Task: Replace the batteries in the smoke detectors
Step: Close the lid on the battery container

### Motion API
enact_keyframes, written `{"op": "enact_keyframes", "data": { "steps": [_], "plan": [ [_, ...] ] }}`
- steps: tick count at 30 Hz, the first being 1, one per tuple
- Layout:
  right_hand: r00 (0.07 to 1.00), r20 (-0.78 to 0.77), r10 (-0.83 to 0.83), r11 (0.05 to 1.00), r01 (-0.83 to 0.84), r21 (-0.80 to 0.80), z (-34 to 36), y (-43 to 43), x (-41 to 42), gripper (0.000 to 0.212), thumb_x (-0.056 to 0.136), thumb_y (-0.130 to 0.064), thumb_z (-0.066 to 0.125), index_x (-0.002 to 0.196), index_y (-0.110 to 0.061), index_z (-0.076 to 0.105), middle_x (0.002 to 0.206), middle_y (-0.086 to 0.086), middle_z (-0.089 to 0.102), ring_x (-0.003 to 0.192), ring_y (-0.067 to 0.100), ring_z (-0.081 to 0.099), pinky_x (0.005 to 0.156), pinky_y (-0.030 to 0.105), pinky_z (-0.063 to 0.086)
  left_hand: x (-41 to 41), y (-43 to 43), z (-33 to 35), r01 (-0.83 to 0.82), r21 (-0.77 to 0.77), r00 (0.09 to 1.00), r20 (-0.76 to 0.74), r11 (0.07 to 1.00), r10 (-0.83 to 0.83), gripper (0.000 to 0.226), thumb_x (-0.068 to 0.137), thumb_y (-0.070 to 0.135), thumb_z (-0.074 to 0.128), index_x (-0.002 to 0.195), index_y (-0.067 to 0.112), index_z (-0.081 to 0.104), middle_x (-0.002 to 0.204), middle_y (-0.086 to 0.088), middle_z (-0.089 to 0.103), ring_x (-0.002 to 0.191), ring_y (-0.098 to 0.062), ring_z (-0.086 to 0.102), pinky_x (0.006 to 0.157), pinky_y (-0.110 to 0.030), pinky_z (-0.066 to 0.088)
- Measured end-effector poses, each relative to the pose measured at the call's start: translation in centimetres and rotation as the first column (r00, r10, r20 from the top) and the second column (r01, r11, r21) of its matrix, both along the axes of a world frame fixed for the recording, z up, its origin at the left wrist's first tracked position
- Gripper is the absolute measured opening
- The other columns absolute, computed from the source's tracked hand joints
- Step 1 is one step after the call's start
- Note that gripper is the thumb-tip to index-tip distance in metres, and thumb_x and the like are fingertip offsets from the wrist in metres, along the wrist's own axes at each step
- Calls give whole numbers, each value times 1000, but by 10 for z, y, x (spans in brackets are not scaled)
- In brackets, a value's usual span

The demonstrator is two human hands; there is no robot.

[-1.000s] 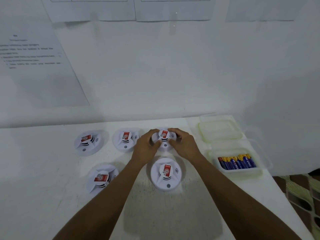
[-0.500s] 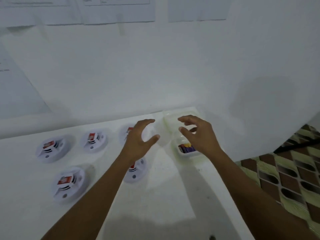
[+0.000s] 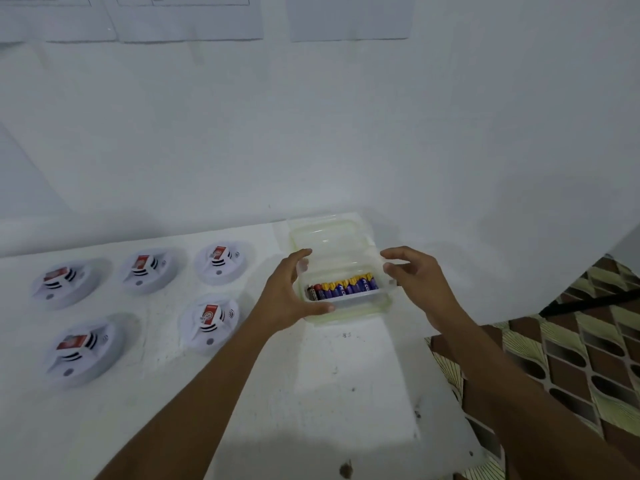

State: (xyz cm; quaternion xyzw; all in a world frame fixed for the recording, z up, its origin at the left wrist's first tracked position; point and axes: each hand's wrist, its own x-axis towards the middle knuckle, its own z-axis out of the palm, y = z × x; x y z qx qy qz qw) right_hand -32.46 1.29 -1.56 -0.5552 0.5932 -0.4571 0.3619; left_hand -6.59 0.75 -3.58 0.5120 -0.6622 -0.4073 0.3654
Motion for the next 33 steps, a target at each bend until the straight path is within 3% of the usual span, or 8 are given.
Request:
{"op": "enact_keyframes", "data": {
  "steps": [3, 6, 9, 12, 14, 19, 25, 33],
  "plan": [
    [999, 49, -2, 1000, 2, 8, -9, -5, -9, 18, 94, -16, 63, 104, -28, 72, 106, -12, 72, 94, 15, 67, 79, 30, 55, 2, 2, 5, -19, -10, 997, -72, 1000, 18, 98, 56, 22, 94, 138, 33, 42, 138, 6, 48, 128, -6, 46, 108, -36, 43],
    [995, -95, 42, 998, -37, 54, -25, -8, -15, 17, 91, -19, 67, 103, -30, 72, 113, -15, 65, 99, 13, 61, 78, 17, 45, 14, 8, 9, -24, -6, 995, -99, 1000, 23, 97, 55, 24, 93, 136, 37, 41, 137, 8, 48, 128, 0, 46, 108, -33, 43],
    [970, -220, 104, 991, -83, 103, -37, -7, -19, 20, 86, -21, 74, 104, -30, 73, 114, -18, 58, 103, 13, 55, 78, 8, 38, 31, 14, 7, -46, 21, 994, -96, 999, 48, 97, 53, 31, 92, 135, 42, 40, 136, 10, 50, 128, -5, 48, 104, -35, 47],
    [988, -105, 114, 980, -95, 175, -37, -9, -23, 20, 85, -17, 75, 98, -32, 75, 117, -10, 64, 83, 13, 65, 72, 16, 46, 40, 18, 5, -60, 38, 992, -105, 997, 64, 98, 54, 29, 93, 136, 42, 40, 136, 9, 50, 129, -13, 49, 100, -40, 50],
    [988, -113, 102, 981, -81, 178, -35, -9, -28, 24, 85, -8, 71, 98, -28, 75, 113, -3, 66, 71, 9, 62, 66, 17, 49, 40, 19, 6, -53, 41, 994, -98, 998, 57, 99, 54, 30, 92, 137, 42, 39, 137, 9, 49, 130, -14, 48, 100, -41, 50],
    [999, 25, 33, 986, -36, 165, -23, -1, -48, 32, 83, 6, 67, 93, -23, 76, 110, 11, 64, 83, 27, 71, 60, 29, 58, 33, 20, 10, -22, 30, 997, -78, 999, 25, 99, 57, 27, 90, 140, 39, 37, 138, 10, 48, 130, -8, 46, 102, -37, 48],
    [992, 123, -29, 999, 24, 43, 20, 10, -75, 35, 75, 11, 72, 90, -20, 75, 104, 14, 67, 79, 27, 69, 66, 39, 59, 19, 19, 10, 31, 24, 995, -95, 999, -29, 98, 59, 23, 90, 141, 38, 37, 138, 7, 47, 132, -9, 45, 106, -40, 43],
    [994, 26, -102, 970, 105, -218, 84, 21, -91, 32, 78, 6, 71, 94, -22, 74, 102, 6, 69, 74, 27, 70, 75, 54, 59, 9, 16, 7, 84, 57, 990, -117, 995, -77, 98, 64, 17, 89, 141, 42, 34, 142, 6, 44, 134, -8, 42, 107, -36, 43]
  ]
}}
